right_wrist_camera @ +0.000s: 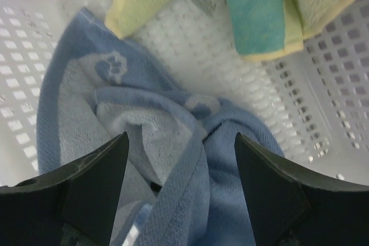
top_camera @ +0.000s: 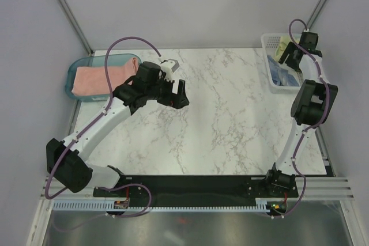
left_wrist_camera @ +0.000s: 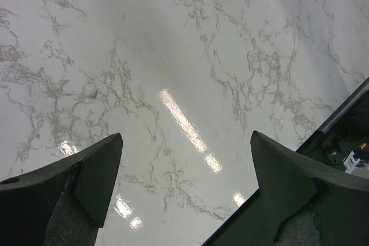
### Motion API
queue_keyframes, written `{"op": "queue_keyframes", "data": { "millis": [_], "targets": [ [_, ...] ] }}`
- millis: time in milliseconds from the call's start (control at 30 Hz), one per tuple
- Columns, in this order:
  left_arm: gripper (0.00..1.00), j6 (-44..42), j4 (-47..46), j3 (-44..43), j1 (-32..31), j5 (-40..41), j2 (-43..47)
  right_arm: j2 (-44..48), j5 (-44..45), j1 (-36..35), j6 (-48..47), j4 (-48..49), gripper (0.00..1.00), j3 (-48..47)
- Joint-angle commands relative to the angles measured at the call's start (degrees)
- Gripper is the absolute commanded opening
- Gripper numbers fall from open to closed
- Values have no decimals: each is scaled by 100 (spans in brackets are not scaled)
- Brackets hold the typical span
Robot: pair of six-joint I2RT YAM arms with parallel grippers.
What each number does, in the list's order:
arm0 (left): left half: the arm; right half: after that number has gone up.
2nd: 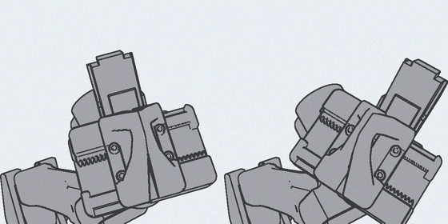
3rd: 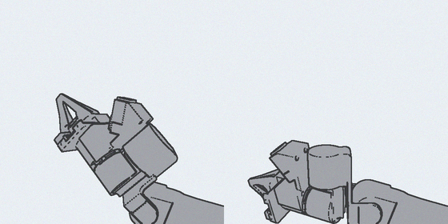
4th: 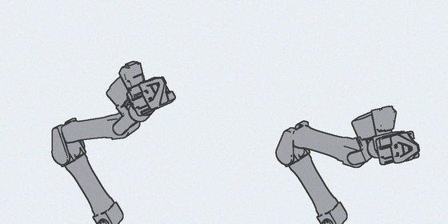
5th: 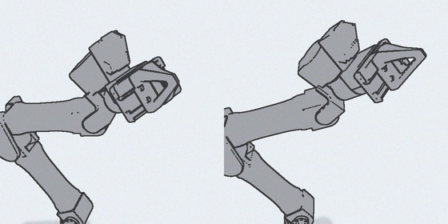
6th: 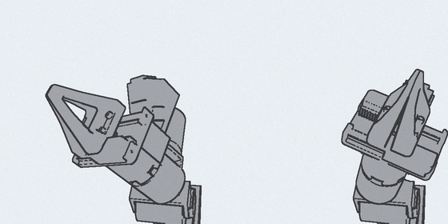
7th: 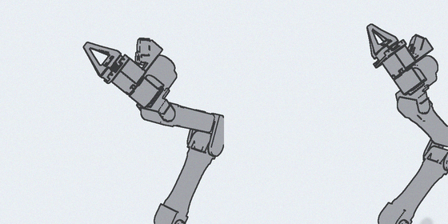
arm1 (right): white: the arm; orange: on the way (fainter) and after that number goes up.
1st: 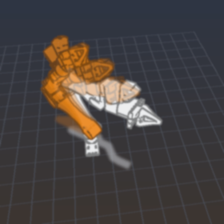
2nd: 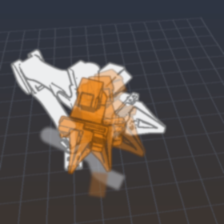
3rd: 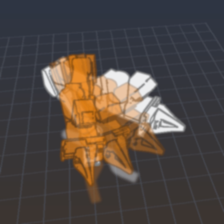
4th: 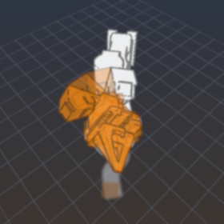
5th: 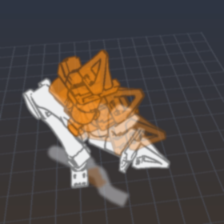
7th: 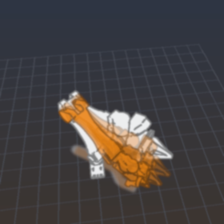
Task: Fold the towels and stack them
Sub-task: Grab crumpled towel
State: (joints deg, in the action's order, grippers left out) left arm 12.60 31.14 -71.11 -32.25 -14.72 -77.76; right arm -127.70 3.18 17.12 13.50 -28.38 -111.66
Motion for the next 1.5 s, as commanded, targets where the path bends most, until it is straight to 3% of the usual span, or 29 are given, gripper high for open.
{"op": "queue_keyframes", "data": {
  "millis": [0, 400, 800, 933, 967, 1033, 1067, 1100, 1300, 1400, 1467],
  "targets": [
    [99, 155, -204, -52, 8, -216, -117, 401, -63, 28, 275, -906, 83, -26],
    [98, 225, -204, -17, 8, -277, -108, 2398, -309, 28, -40, -590, 84, 2049],
    [97, 190, -196, 27, 8, -101, -73, 1626, -495, -95, -523, -53, 78, 1956],
    [96, 208, -204, 1, 8, -163, -99, 1423, -503, -87, -576, -115, 58, 1814],
    [96, 216, -204, 1, 8, -189, -108, 1432, -494, -95, -576, -106, 43, 1823],
    [96, 217, -196, -8, 17, -180, -117, 1467, -450, -95, -568, -98, 25, 1797],
    [96, 217, -204, 1, 17, -189, -117, 1519, -424, -95, -567, -106, 6, 1762],
    [96, 217, -204, 10, 17, -180, -100, 1563, -380, -95, -541, -124, 0, 1596],
    [98, 243, -266, -8, 17, 135, 137, 2862, -1028, -95, 161, -45, 0, 559],
    [100, 357, -310, -78, 17, 400, 480, 3908, -2161, -95, 1161, 875, 0, 425],
    [100, 427, -310, -131, 17, 356, 761, 4566, -3168, -95, 1890, 2043, 0, 539]
  ]
}}
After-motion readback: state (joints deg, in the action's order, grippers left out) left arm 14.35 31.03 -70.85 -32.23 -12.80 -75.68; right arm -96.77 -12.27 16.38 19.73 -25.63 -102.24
